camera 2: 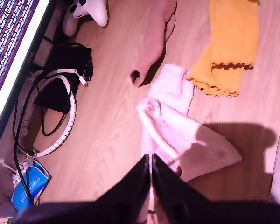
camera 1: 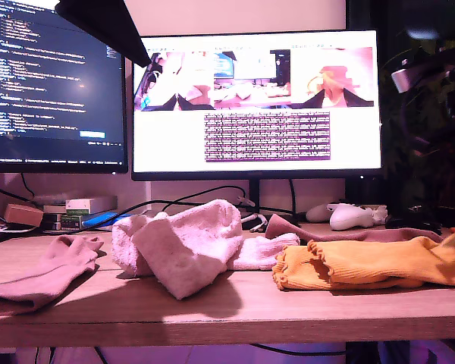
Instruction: Pair up the socks based on colour and pattern, by placing them on top of one another
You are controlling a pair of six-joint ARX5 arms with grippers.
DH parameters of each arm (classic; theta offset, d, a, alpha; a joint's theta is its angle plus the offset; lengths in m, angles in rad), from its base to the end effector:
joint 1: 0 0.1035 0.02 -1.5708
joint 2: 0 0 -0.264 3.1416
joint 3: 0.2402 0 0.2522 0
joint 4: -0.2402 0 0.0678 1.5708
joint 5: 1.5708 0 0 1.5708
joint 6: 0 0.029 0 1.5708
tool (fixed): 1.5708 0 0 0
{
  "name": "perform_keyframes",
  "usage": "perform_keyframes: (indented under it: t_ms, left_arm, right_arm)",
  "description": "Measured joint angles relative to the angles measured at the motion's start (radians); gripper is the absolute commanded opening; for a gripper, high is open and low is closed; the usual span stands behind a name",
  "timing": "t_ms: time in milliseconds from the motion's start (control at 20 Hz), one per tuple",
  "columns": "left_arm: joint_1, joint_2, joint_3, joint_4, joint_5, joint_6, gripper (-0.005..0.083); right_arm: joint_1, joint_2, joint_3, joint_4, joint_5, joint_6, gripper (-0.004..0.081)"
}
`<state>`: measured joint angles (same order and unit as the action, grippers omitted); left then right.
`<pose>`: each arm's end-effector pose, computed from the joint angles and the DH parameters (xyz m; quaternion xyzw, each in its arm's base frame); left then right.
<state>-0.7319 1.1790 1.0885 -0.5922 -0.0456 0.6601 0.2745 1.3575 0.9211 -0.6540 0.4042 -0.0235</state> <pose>0.1821 -0.1618 0.3241 0.4076 0.1903 -0.4003 0.7983 0.2487 0.0582 0.2286 -0.1826 0.4896 -0.0497 0.8511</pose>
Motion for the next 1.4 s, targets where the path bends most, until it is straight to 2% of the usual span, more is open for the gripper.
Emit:
perform_keyframes:
  t_ms: [100,200,250,350,500,650,850,1150,1250,1400]
  left_arm:
    - [0.000,0.000,0.000,0.000,0.001,0.000,-0.0024]
    - [0.003,0.000,0.000,-0.009,0.017,0.000,-0.0024]
    - [0.008,0.000,0.000,-0.013,0.028,0.000,-0.0024]
    - [0.026,0.000,0.000,-0.013,0.073,-0.004,-0.0024]
    - [0.068,0.000,0.000,-0.013,0.135,-0.044,-0.0024]
    - [0.118,0.000,0.000,-0.001,0.177,-0.081,-0.0024]
    - [0.156,0.000,0.000,0.043,0.264,-0.129,-0.0024]
    - [0.167,0.000,-0.014,0.142,0.282,-0.173,-0.0024]
    - [0.177,0.000,-0.055,0.188,0.286,-0.186,-0.0024]
    - [0.180,0.002,-0.110,0.213,0.290,-0.186,-0.0024]
  right_arm:
    - [-0.012,-0.001,0.001,0.001,-0.005,-0.012,0.0401]
    - [-0.011,-0.002,0.002,-0.008,-0.059,-0.028,0.0334]
    - [-0.010,-0.002,0.003,-0.012,-0.096,-0.028,0.0263]
    - [0.003,-0.005,0.006,-0.012,-0.151,-0.027,0.0000]
    - [0.022,-0.043,0.006,-0.006,-0.211,-0.022,-0.0012]
    - [0.022,-0.152,0.006,0.035,-0.290,-0.001,-0.0012]
    - [0.022,-0.339,0.007,0.110,-0.317,0.005,-0.0012]
    - [0.022,-0.562,-0.001,0.140,-0.365,-0.027,-0.0012]
    - [0.022,-0.633,-0.050,0.184,-0.375,-0.029,-0.0012]
    - [0.022,-0.731,-0.178,0.251,-0.416,-0.031,-0.0012]
